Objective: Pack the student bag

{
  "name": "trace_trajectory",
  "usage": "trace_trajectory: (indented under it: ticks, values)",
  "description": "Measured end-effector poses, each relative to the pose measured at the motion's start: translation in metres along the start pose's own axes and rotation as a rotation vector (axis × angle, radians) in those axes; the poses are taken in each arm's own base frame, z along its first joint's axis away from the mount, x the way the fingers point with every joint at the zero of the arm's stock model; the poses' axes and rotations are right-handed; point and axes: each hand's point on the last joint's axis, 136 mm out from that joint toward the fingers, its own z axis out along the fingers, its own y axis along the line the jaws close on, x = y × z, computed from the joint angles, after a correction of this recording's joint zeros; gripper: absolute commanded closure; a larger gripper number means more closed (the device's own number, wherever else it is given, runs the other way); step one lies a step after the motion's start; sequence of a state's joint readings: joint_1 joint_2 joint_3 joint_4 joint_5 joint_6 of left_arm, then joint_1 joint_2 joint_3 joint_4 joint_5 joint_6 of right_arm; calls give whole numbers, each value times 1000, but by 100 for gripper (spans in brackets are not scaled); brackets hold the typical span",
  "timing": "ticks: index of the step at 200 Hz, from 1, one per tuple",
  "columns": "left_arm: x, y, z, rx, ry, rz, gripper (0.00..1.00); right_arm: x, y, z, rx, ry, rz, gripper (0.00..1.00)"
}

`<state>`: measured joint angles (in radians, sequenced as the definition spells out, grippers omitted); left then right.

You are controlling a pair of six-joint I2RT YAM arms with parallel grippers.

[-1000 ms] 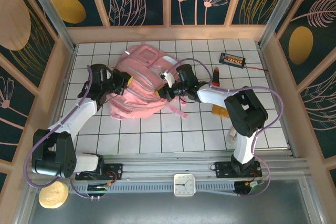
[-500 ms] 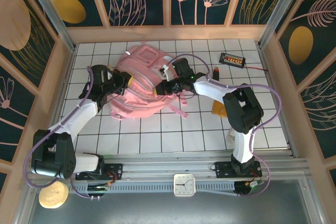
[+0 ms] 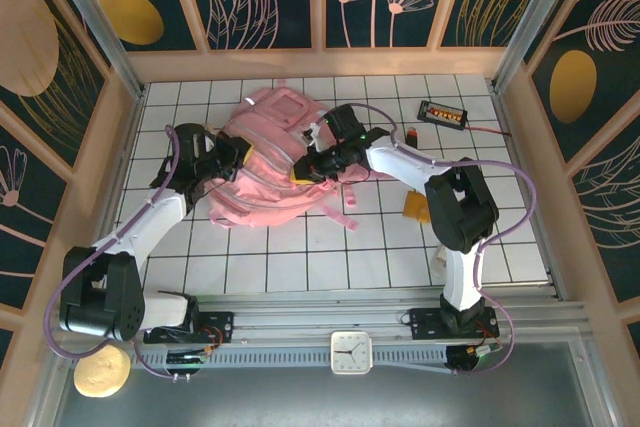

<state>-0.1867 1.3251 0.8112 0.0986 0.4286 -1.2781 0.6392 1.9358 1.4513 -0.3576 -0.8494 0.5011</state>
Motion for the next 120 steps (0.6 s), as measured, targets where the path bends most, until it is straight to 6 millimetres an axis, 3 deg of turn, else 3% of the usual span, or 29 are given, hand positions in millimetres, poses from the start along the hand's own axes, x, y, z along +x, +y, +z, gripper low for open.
trace_trajectory:
  ticks: [57, 120]
  values:
    - [4, -2, 5, -6, 8, 27, 100, -6, 39, -2, -83, 27, 31, 99]
    - [20, -12, 13, 6, 1, 60, 100, -5, 21, 18, -56, 69, 289, 100]
